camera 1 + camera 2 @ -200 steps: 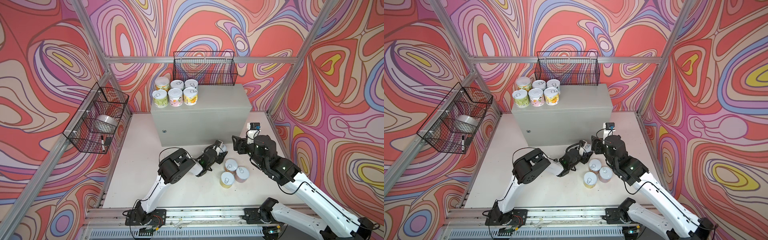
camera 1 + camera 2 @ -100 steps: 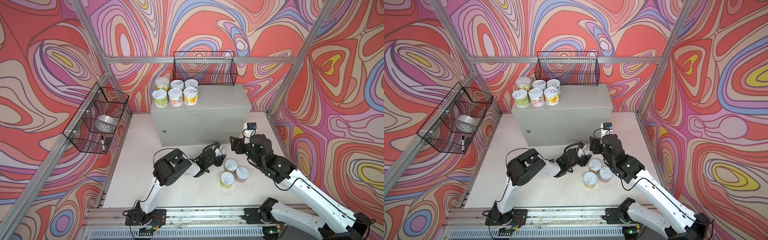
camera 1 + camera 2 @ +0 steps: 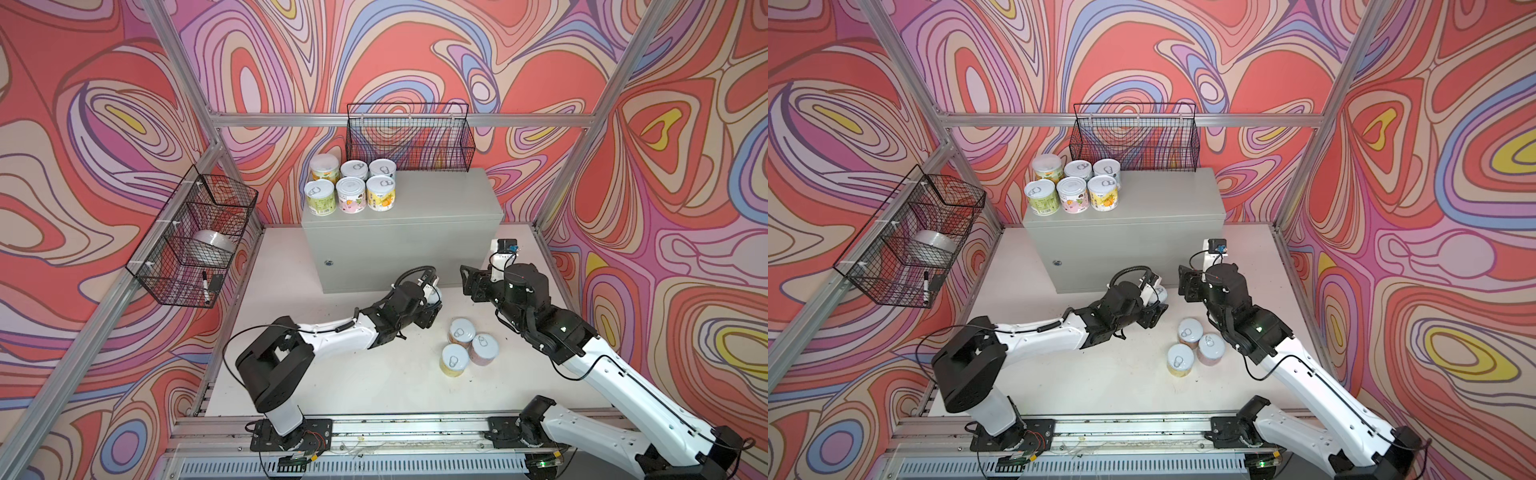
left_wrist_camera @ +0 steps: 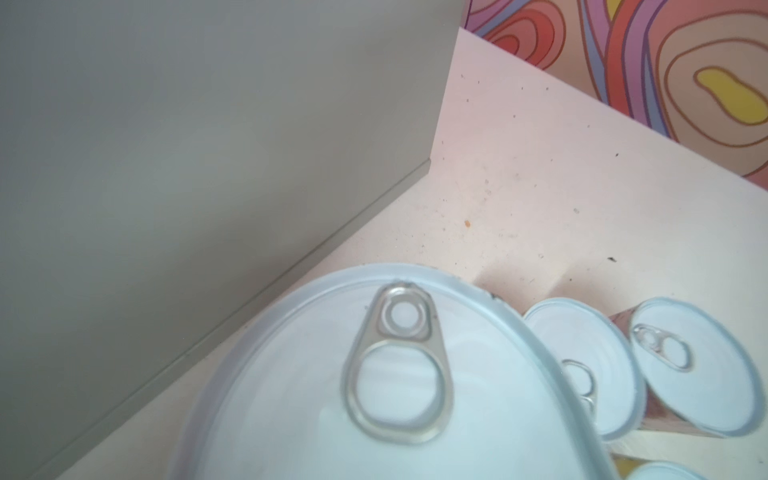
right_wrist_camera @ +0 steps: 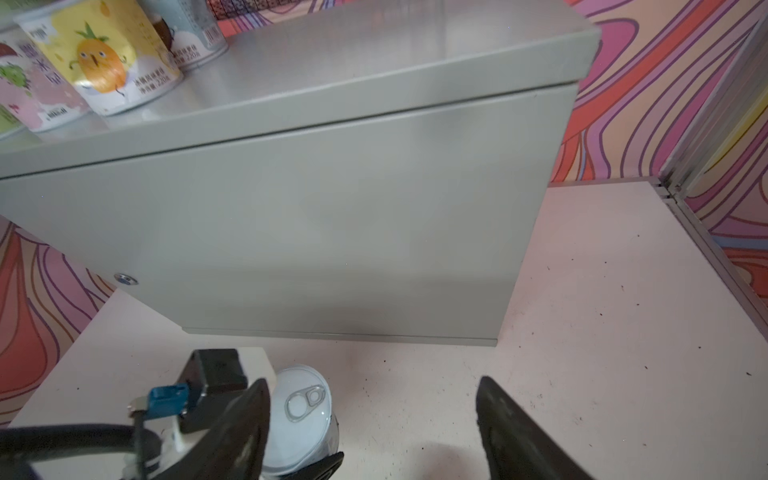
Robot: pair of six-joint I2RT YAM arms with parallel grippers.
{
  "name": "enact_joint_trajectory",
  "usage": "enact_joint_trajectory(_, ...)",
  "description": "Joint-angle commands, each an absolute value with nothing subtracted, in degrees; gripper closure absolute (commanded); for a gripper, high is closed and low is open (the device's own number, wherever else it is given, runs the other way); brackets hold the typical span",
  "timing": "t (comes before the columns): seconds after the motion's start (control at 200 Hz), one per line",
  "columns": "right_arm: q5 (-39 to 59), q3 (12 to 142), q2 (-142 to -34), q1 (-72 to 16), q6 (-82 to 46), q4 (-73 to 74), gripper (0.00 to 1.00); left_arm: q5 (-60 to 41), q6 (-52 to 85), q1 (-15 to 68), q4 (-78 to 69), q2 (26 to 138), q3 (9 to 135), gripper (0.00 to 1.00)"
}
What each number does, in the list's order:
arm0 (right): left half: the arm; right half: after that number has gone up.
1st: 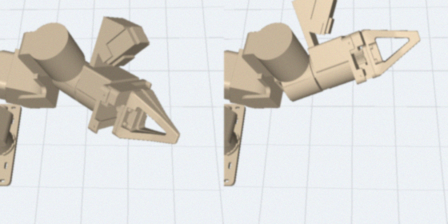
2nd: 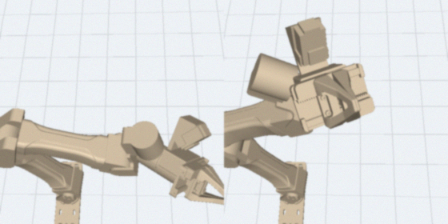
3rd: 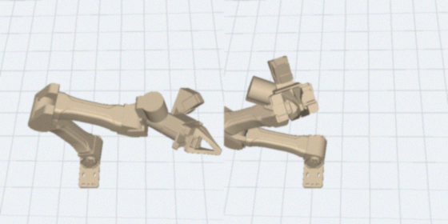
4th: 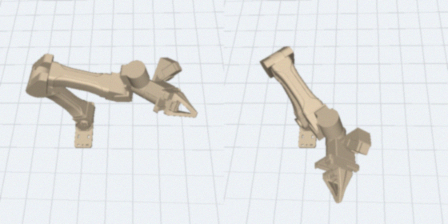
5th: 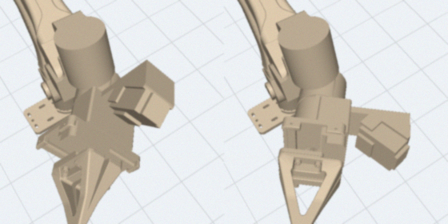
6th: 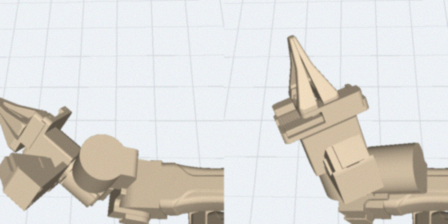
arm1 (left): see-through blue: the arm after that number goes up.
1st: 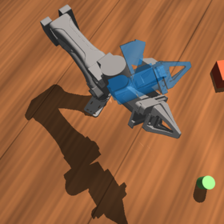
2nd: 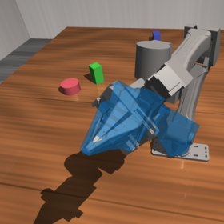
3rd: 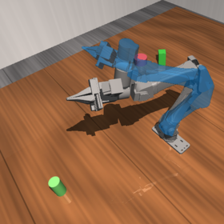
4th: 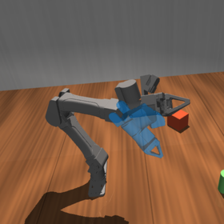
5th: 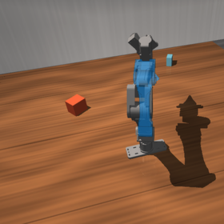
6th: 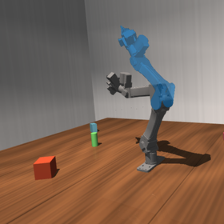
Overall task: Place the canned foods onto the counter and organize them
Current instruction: 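Lift the teal can up over the box top with the left gripper, then lower the teal can onto the box top beside the row while the right approaches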
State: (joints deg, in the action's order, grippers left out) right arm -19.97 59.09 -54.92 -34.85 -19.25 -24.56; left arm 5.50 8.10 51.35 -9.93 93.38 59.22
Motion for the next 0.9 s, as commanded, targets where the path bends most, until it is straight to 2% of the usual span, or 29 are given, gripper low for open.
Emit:
enact_joint_trajectory(0.0,-21.85,61.94,-52.6,-34.89,-18.55,-25.06,0.2,9.56,7.24,51.51,2.52,85.83,66.11,1.0)
enact_joint_trajectory(0.16,-22.49,68.78,-53.55,-34.81,-17.45,-27.86,0.21,10.69,7.01,51.48,13.65,80.73,76.77,1.0)
enact_joint_trajectory(0.315,-23.53,74.32,-53.76,-34.83,-16.18,-27.78,0.22,12.36,5.63,51.13,21.12,83.06,90.52,1.0)
enact_joint_trajectory(0.521,-24.74,79.49,-55.79,-34.88,-15.17,-27.62,0.21,10.49,4.0,48.8,24.91,92.72,107.94,1.0)
enact_joint_trajectory(0.891,-26.48,79.66,-56.3,-34.8,-13.66,-25.75,0.2,7.29,7.33,42.34,31.14,113.27,136.09,1.0)
